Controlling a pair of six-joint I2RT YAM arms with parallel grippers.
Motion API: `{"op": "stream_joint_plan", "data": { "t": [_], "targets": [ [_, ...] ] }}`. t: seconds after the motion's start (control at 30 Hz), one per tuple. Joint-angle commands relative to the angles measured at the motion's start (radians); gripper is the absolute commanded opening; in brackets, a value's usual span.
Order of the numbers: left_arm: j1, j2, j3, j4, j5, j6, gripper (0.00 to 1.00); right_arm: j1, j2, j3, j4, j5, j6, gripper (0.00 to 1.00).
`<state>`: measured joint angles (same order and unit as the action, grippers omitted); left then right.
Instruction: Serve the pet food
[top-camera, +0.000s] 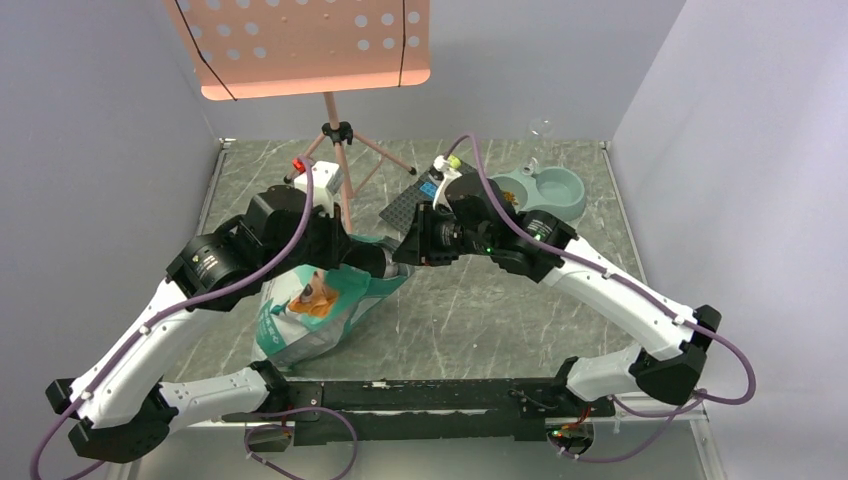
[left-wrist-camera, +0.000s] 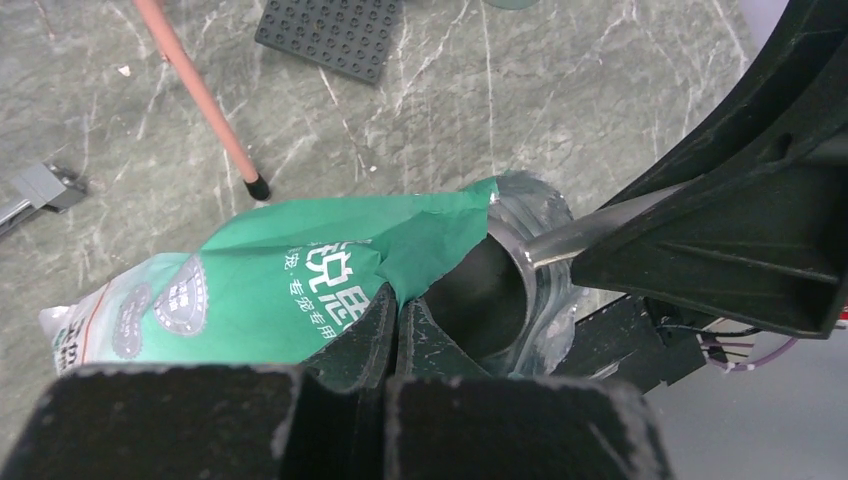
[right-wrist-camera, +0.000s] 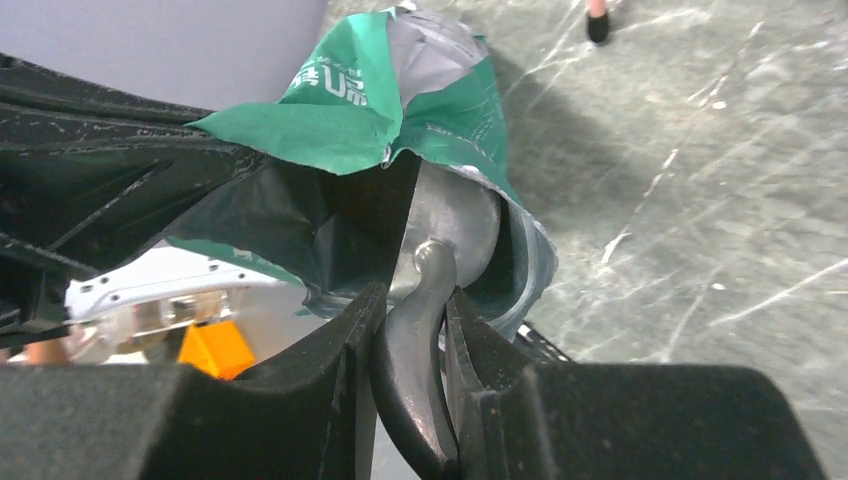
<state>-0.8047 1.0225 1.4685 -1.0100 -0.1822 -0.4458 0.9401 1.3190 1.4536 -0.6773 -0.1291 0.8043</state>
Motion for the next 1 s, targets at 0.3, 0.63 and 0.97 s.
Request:
{"op": "stream_joint_plan", "data": {
  "t": [0.3, 0.63, 0.97],
  "targets": [
    [-0.008, -0.001, -0.011, 0.321, 0.158, -0.135, 0.0, 0.114, 0.242, -0.123, 0.364, 0.228, -0.131, 0.0],
    [-0.007, 0.004, -0.022, 0.263, 0.168, -0.175, 0.0, 0.089, 0.218, -0.425, 0.772, 0.067, 0.007, 0.0],
    [-0.008, -0.057, -0.007, 0.157, 0.02, -0.158, 0.0, -0.011, 0.147, -0.572, 1.268, -0.261, 0.301, 0.0]
  ]
}}
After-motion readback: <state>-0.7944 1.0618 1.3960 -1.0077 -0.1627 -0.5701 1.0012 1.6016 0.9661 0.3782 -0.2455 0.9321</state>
